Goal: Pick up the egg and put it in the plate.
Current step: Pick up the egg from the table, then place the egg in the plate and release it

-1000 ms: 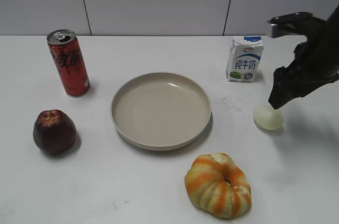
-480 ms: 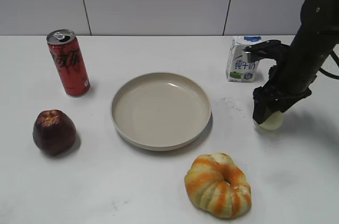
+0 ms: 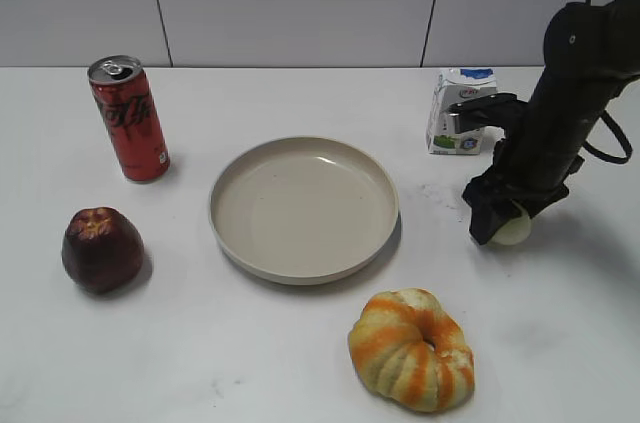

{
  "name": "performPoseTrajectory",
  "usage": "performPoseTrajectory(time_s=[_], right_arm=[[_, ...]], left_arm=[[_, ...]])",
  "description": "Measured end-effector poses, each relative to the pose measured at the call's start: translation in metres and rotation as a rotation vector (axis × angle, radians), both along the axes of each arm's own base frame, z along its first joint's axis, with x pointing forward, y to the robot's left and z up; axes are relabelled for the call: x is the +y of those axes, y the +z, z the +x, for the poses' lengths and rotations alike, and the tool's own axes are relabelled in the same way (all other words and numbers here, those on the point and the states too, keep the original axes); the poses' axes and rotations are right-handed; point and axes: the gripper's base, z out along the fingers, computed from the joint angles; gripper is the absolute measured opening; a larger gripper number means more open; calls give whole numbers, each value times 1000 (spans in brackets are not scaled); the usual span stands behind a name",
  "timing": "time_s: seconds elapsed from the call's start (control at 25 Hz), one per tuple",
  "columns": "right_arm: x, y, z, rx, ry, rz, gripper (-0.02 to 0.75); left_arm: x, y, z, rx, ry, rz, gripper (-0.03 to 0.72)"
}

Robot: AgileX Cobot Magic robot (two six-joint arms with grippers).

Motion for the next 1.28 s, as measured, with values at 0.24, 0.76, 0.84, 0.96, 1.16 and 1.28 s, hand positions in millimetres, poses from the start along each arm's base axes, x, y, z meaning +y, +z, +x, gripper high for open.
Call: performPoseTrajectory(time_s=[0.24,0.76,0.84,0.96,1.16,1.28], right_arm=[[4,24,12,34,8,10,443],[134,106,6,-139,265,157,443],[162,108,-5,-195,322,179,443],[194,104,-18,-285,387,193,443],[211,65,-16,-279,400,164,443],[210,39,-13,-232,413,113,444]], left_arm=[[0,0,0,0,0,0,231],[0,0,0,0,0,0,231],[0,0,0,0,0,0,231],[0,0,0,0,0,0,231],[0,0,0,0,0,0,231],[0,0,0,0,0,0,231]])
